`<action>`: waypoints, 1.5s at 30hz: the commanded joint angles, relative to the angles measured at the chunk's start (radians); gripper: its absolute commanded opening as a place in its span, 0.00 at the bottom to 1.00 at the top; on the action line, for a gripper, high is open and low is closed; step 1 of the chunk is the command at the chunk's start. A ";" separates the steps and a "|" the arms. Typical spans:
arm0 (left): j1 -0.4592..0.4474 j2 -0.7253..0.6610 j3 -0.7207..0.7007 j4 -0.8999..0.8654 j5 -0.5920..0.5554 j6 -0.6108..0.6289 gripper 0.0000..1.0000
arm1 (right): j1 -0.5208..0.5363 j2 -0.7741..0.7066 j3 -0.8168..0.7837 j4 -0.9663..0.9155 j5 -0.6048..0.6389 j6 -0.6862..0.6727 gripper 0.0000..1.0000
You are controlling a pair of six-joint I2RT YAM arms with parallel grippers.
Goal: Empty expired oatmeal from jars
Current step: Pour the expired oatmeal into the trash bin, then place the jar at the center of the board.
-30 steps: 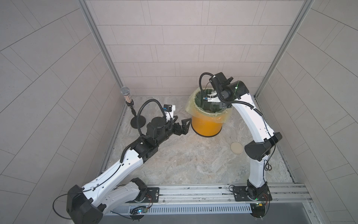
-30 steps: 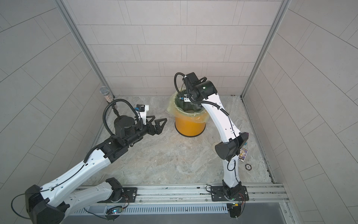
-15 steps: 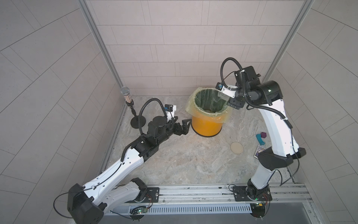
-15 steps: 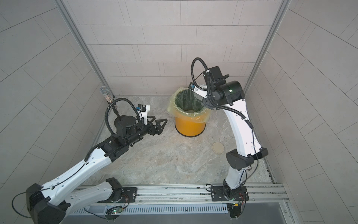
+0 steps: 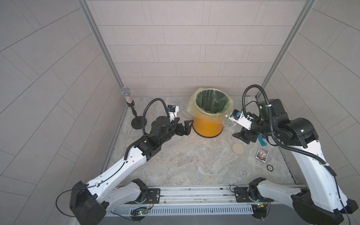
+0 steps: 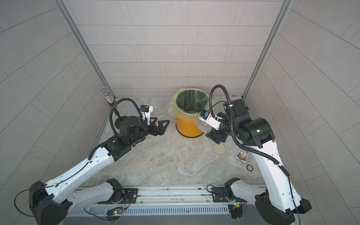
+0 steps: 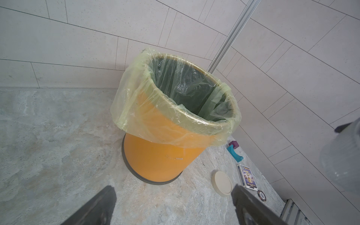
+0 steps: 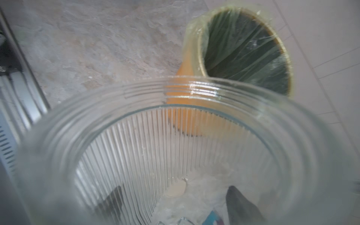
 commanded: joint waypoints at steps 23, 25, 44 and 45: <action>-0.020 0.098 0.025 0.011 0.514 -0.125 0.96 | 0.001 -0.232 -0.676 0.590 -0.294 0.032 0.00; -0.021 0.133 0.059 -0.030 0.533 -0.125 0.94 | 0.003 -0.209 -0.684 0.618 -0.282 0.019 0.00; -0.021 0.335 0.155 -0.021 0.594 -0.109 0.78 | 0.036 -0.036 -0.735 0.915 -0.269 0.040 0.00; -0.021 0.337 0.152 -0.016 0.588 -0.105 0.78 | 0.042 -0.027 -0.730 0.916 -0.270 0.042 0.00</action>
